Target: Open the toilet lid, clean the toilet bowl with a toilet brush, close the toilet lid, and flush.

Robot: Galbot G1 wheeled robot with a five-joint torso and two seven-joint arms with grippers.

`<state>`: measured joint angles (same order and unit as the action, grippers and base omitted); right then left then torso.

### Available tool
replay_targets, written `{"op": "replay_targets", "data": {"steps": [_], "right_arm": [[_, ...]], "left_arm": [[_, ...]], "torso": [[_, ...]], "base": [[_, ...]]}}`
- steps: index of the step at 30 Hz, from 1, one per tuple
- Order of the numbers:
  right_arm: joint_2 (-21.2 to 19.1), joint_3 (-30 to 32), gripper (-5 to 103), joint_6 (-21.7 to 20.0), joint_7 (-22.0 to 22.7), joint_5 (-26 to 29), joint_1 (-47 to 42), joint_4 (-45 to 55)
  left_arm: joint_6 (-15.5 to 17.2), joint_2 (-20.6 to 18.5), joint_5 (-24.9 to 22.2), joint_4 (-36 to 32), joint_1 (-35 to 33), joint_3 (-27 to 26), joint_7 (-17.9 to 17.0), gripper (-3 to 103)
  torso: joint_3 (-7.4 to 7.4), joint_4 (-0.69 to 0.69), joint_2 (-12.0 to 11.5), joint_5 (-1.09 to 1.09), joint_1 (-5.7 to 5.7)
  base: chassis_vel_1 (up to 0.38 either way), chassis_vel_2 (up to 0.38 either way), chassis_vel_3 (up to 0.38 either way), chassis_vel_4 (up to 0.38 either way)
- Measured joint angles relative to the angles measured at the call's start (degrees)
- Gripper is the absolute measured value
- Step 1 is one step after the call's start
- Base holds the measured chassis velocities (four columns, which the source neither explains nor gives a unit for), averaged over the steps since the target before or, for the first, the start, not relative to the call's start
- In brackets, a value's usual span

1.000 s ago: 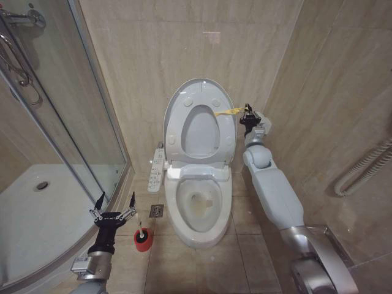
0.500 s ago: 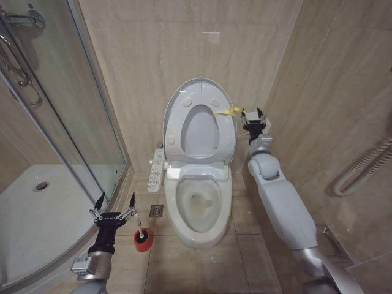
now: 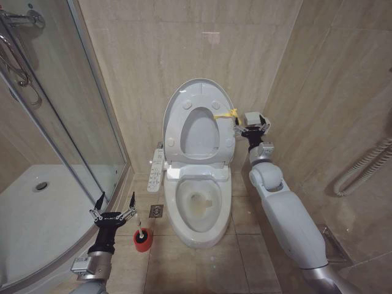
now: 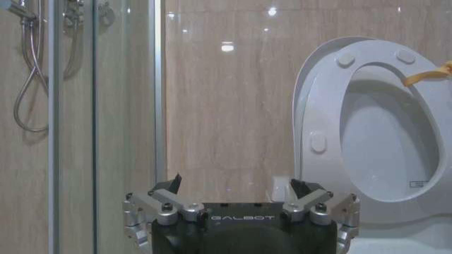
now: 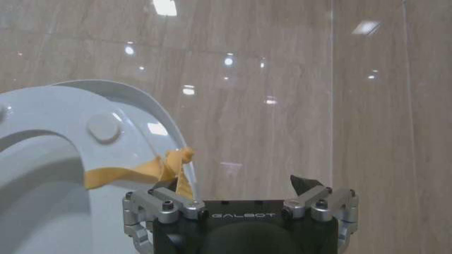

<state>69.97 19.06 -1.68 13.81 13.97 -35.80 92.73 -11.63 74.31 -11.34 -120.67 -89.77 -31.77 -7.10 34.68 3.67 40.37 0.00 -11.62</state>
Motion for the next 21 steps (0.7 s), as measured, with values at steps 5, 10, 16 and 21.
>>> {"op": "replay_targets", "data": {"steps": [5,10,16,21], "right_arm": [[1.4,-0.5,100,0.0,0.6,-0.4,1.3,-1.4],[2.1,-0.9,100,-0.2,0.7,-0.9,2.3,-2.4],[4.1,-1.8,100,-0.6,1.3,-2.0,3.1,-3.4],[3.0,-1.5,100,-0.7,1.3,-2.0,2.2,-2.0]], "left_arm": [[0.0,0.0,0.0,0.0,0.0,0.0,0.0,100],[0.0,0.0,0.0,0.0,0.0,0.0,0.0,100],[0.0,0.0,0.0,0.0,0.0,0.0,0.0,100],[0.0,0.0,0.0,0.0,0.0,0.0,0.0,100]], "torso": [[0.00,-0.01,0.0,0.00,0.00],[0.00,0.01,0.0,0.00,0.00],[0.01,-0.02,0.0,-0.01,0.00],[0.01,0.00,0.0,0.00,-0.01]], "base": [[0.000,0.000,0.000,0.000],[0.000,0.000,0.000,0.000],[0.000,0.000,0.000,0.000],[0.000,0.000,0.000,0.000]]}}
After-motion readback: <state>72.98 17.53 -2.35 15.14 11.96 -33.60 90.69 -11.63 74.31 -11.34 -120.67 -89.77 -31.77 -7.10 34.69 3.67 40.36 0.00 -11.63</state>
